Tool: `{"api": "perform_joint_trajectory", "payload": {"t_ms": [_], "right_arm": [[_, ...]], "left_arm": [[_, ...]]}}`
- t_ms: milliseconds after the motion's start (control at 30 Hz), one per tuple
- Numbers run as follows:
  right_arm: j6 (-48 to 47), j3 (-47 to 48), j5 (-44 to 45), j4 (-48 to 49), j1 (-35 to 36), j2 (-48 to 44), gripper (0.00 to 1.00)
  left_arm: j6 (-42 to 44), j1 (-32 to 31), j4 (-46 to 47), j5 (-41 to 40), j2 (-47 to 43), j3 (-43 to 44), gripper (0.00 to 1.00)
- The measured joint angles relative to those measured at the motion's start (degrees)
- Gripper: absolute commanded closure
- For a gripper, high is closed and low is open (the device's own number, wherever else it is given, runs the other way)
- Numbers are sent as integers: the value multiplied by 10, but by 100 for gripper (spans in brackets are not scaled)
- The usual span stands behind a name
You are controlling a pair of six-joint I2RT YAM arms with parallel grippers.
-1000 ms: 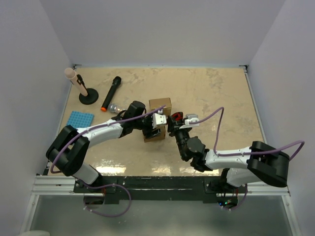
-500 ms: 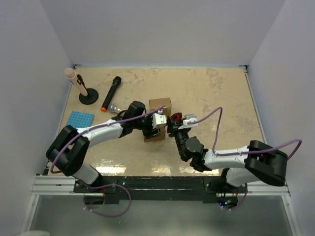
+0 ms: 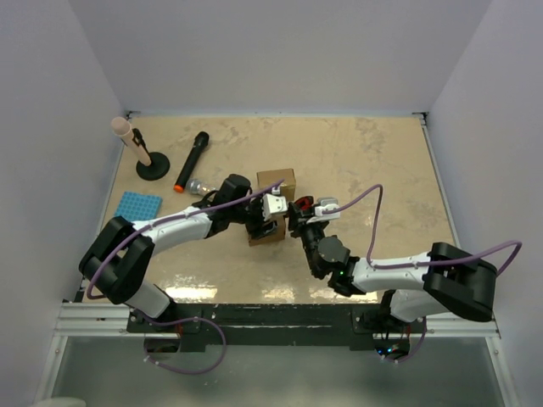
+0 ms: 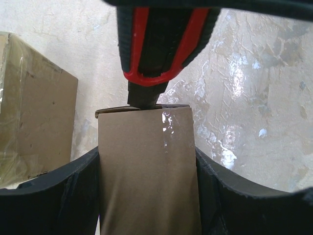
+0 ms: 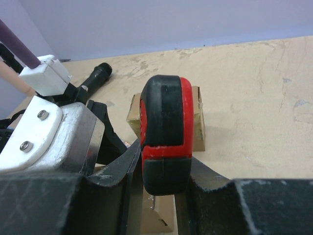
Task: Unpack the express box
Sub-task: Cut the express box at the center of the board.
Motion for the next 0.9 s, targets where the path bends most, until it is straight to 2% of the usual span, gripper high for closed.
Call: {"api": "perform_joint_trajectory", "payload": {"t_ms": [333, 900], "right_arm": [[7, 0, 6, -65, 9, -40, 100], [48, 0, -8, -175, 12, -81, 100]], "left_arm": [[-53, 0, 16, -16, 13, 10, 100], [-90, -4, 51, -72, 23, 11, 100]]}}
